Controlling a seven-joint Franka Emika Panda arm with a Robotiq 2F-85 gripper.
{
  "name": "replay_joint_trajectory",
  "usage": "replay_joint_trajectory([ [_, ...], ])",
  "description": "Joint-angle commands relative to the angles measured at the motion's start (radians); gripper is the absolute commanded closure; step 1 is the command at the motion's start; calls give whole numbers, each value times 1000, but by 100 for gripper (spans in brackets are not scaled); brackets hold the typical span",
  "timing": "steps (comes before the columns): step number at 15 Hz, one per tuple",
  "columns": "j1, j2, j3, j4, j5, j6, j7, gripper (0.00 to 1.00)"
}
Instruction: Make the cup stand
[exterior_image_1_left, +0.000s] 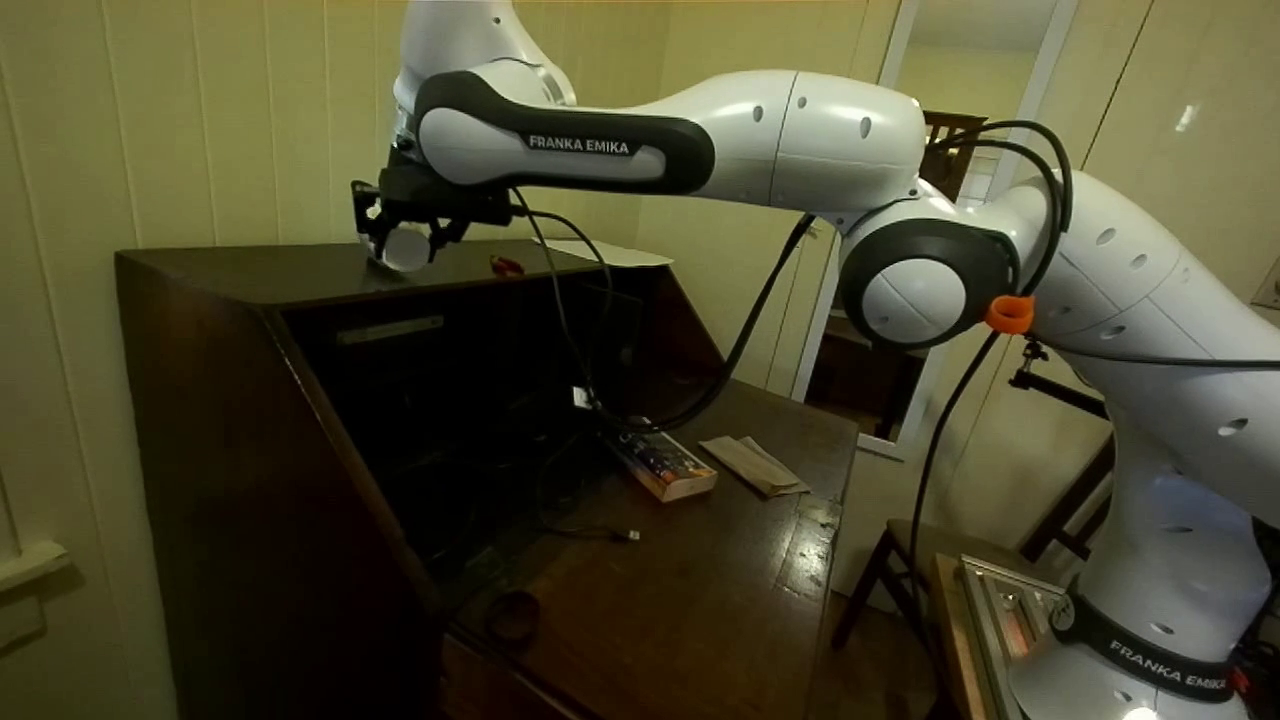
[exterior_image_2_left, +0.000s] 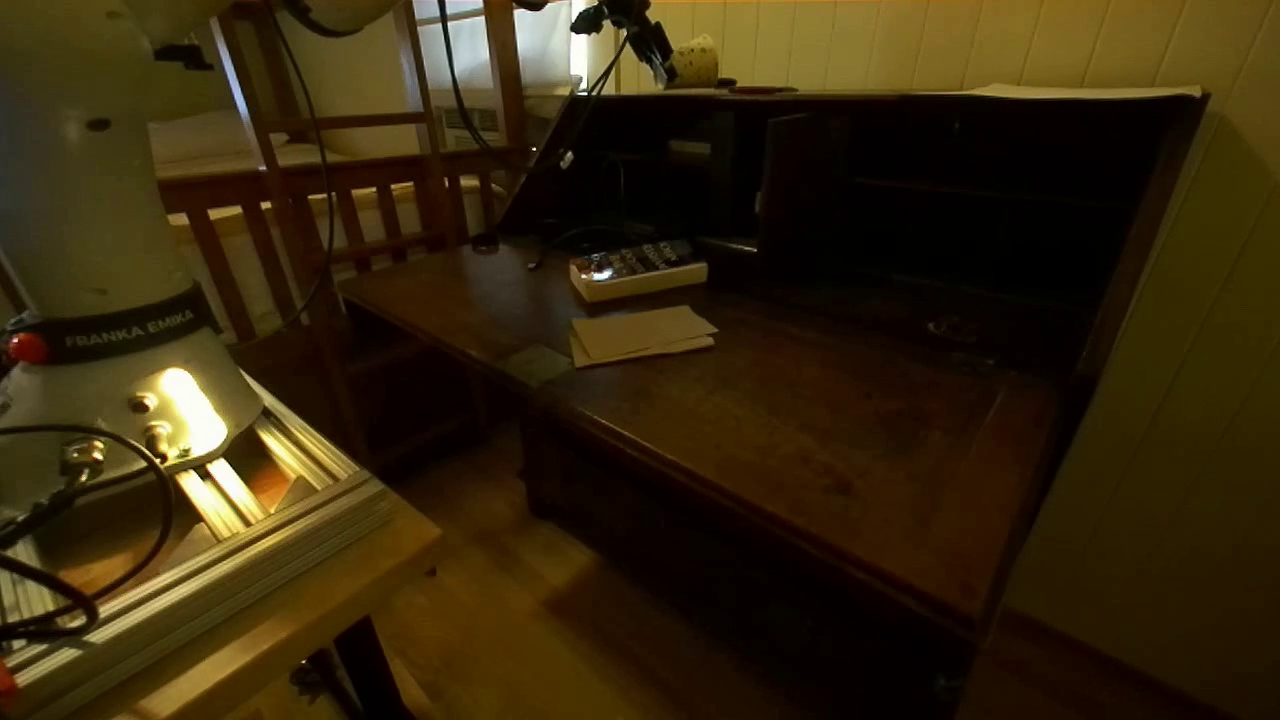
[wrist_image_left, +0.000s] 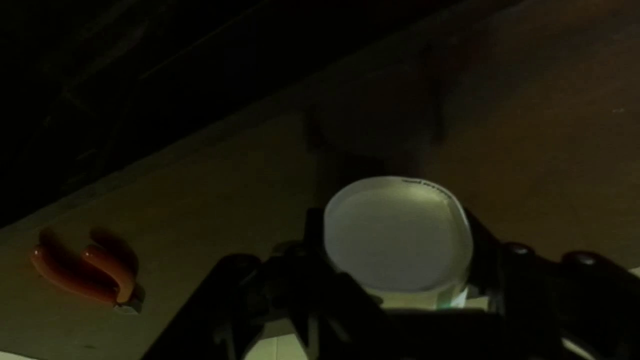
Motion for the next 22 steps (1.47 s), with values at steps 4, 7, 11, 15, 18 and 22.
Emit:
replay_joint_trajectory([
  [4,60,68,-117,76,-131,179,57,61],
  [7,82,84,-188,78,-173,221,159,61],
  [11,105,85,-270,62,-198,203,323,61],
  [15,132,65,-313,58,-186,235,438,61],
  [18,150,59,-341,73,-187,250,511,61],
  [22,183,51,-388,82,-191,174,590,61],
])
